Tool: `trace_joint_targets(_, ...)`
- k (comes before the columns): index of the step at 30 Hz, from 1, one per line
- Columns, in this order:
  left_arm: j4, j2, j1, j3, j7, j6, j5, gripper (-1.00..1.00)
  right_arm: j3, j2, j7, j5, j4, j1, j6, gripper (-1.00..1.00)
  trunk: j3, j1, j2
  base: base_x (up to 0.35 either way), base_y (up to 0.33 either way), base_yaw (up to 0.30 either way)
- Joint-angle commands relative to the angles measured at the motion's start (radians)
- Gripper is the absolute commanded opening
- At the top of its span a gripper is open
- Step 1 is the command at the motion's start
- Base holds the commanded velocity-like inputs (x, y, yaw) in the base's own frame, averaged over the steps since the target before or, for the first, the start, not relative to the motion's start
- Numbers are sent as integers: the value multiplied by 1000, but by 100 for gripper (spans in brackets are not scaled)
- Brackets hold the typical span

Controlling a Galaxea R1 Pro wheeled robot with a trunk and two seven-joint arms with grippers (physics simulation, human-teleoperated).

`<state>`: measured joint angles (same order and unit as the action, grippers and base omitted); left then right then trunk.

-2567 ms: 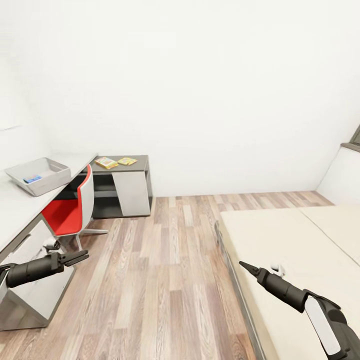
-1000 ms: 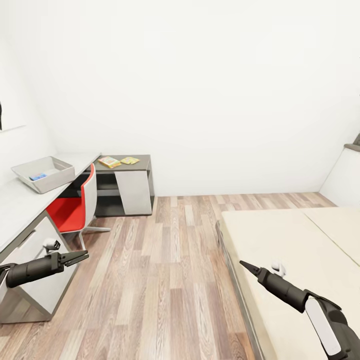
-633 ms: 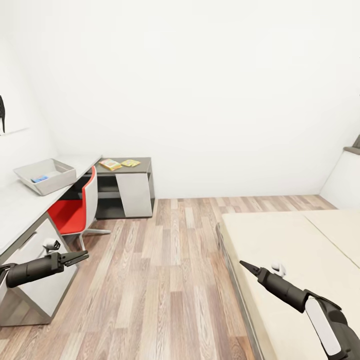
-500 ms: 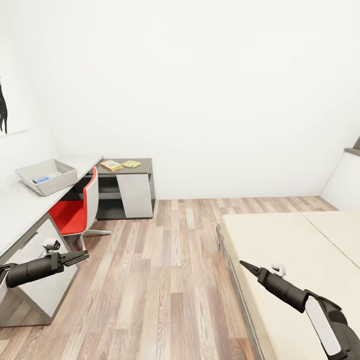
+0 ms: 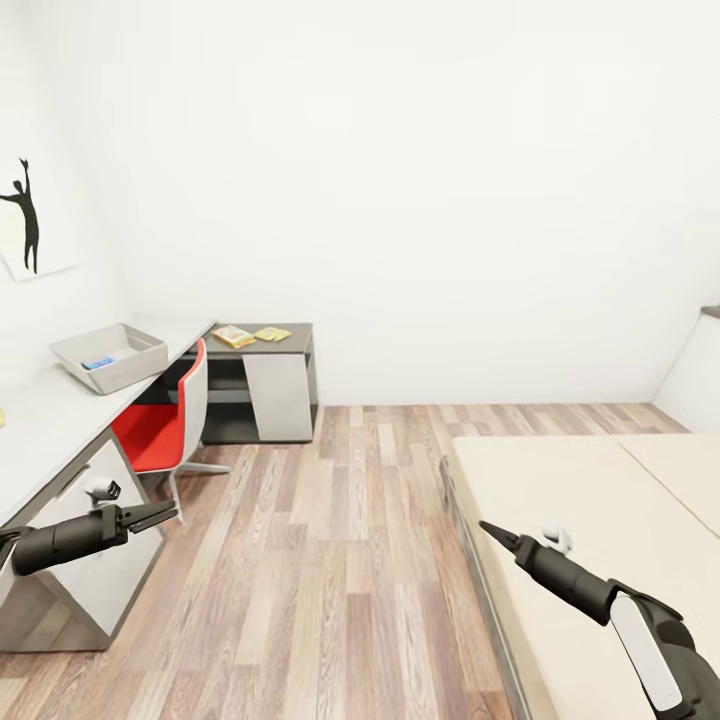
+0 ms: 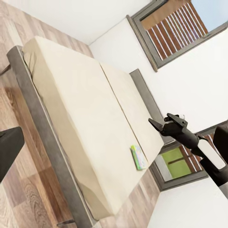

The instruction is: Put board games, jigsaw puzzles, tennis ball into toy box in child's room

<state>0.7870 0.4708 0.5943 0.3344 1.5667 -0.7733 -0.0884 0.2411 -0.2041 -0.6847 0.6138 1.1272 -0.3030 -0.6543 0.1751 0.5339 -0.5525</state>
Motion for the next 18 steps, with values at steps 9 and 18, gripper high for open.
trace_joint_targets(9, 0, 0, 1, 0, 4, -11, 1, 100, 1, 0, -1, 4, 1, -1, -7, 100, -13, 0, -2, 0, 0, 88)
trace_joint_targets(18, 0, 0, 1, 0, 4, -11, 1, 100, 3, 0, -6, 5, 0, -1, -8, 100, -21, 0, -2, 0, 0, 23)
